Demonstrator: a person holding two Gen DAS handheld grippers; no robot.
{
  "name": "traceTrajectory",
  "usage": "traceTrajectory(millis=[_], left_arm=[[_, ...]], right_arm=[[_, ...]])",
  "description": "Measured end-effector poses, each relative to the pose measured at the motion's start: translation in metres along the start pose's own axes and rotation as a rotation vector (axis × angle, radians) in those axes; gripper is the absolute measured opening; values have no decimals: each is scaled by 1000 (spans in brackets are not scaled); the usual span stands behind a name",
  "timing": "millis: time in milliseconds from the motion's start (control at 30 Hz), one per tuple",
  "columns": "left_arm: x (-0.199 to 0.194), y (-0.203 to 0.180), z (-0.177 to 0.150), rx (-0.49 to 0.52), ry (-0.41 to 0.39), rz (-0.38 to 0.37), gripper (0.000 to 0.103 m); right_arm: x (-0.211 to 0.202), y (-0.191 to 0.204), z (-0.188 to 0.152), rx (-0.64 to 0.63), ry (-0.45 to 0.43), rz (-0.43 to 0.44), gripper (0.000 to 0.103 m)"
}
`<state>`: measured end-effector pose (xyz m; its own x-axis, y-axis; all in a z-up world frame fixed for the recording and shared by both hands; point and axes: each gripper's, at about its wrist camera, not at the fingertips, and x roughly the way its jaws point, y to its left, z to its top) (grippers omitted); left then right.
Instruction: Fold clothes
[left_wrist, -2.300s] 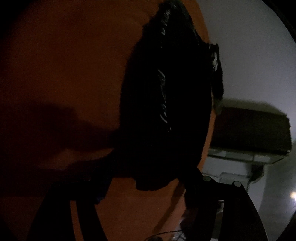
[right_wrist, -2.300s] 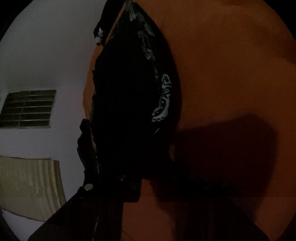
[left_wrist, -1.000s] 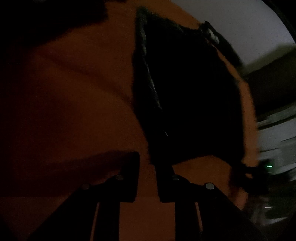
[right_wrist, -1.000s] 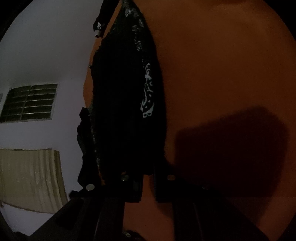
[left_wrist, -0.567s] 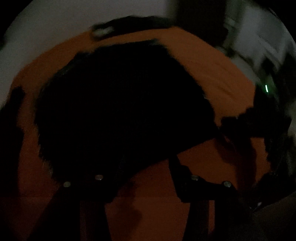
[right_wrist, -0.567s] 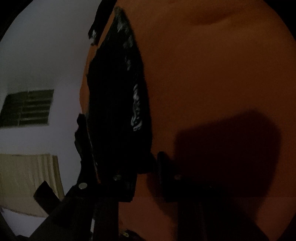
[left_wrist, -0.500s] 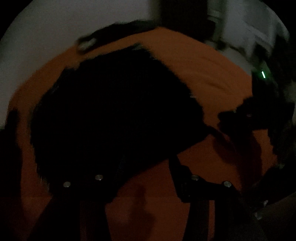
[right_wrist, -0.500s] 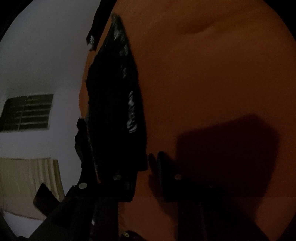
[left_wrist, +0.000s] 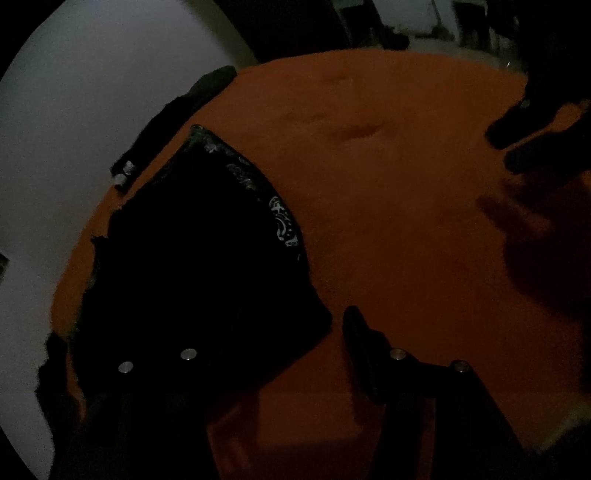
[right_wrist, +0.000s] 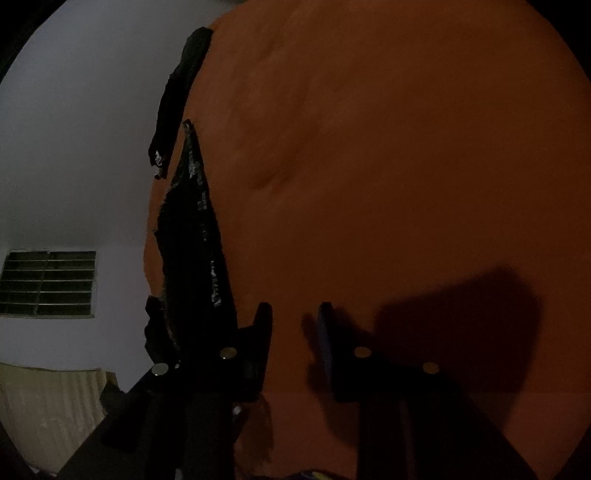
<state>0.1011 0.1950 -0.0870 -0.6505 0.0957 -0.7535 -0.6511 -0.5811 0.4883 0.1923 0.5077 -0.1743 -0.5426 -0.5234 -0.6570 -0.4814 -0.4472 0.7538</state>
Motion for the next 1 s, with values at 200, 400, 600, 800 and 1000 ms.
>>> traceTrajectory(millis=[200,400,600,800,1000], left_arm=[[19,-8,1,41,-15,167,51],[15,-12,-3,81,-45,214,20],[-8,19,2,-60,-91,174,13],[-32,44,3,-145,-121,152,12],[-45,76,-1,-218,-120,146,12]], right_arm=[[2,1,5,0,-1,-31,25],[7,13,15,-59,9,-55,25],[32,47,53,-148,55,-54,26],[122,139,135,-313,218,12,71],[225,194,199,-211,343,147,72]])
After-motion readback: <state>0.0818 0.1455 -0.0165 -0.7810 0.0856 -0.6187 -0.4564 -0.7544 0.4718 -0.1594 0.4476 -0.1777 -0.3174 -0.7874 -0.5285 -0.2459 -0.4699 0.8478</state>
